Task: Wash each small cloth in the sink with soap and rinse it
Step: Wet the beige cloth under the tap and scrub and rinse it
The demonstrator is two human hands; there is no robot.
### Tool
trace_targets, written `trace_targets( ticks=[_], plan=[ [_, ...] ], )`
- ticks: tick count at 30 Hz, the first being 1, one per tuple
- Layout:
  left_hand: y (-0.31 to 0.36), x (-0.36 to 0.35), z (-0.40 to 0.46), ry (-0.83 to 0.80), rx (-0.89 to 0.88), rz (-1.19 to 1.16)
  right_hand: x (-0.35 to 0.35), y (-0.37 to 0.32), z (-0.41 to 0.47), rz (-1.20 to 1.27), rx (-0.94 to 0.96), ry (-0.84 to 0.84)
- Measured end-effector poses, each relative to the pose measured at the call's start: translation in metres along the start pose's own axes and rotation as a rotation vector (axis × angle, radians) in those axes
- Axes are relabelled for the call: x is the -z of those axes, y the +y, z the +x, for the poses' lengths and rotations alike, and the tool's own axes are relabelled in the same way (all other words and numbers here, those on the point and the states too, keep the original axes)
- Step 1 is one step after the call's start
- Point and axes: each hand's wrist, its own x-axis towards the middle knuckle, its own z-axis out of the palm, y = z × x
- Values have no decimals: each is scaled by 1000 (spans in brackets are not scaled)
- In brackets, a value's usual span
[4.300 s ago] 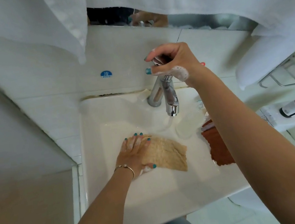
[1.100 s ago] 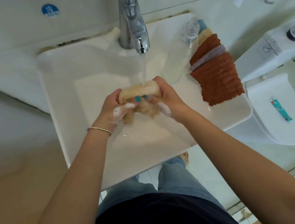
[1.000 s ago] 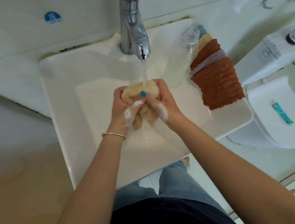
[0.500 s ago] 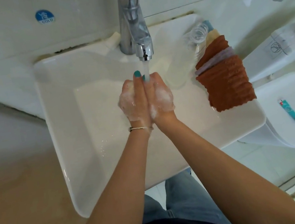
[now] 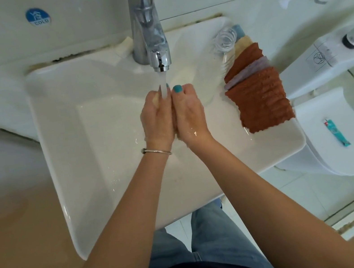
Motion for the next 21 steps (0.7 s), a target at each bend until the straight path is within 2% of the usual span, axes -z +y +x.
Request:
trace_targets(
  ticks=[2, 5, 10, 14, 18, 21],
  plan=[
    [1, 4, -9, -14, 64, -72, -2, -6, -1, 97, -38, -49],
    [2, 10, -14, 91, 99, -148, -8, -12, -4, 133, -88, -109],
    [6, 6, -20, 198, 149, -314, -10, -7, -20, 105, -52, 46],
    [4, 5, -23, 204, 201, -467, -8, -1, -25, 256, -207, 1],
    [3, 10, -26, 187, 226, -575, -4, -6, -24, 200, -382, -78],
    [-1, 15, -24, 227, 196, -499, 0, -4, -24, 115, -447, -122]
  ],
)
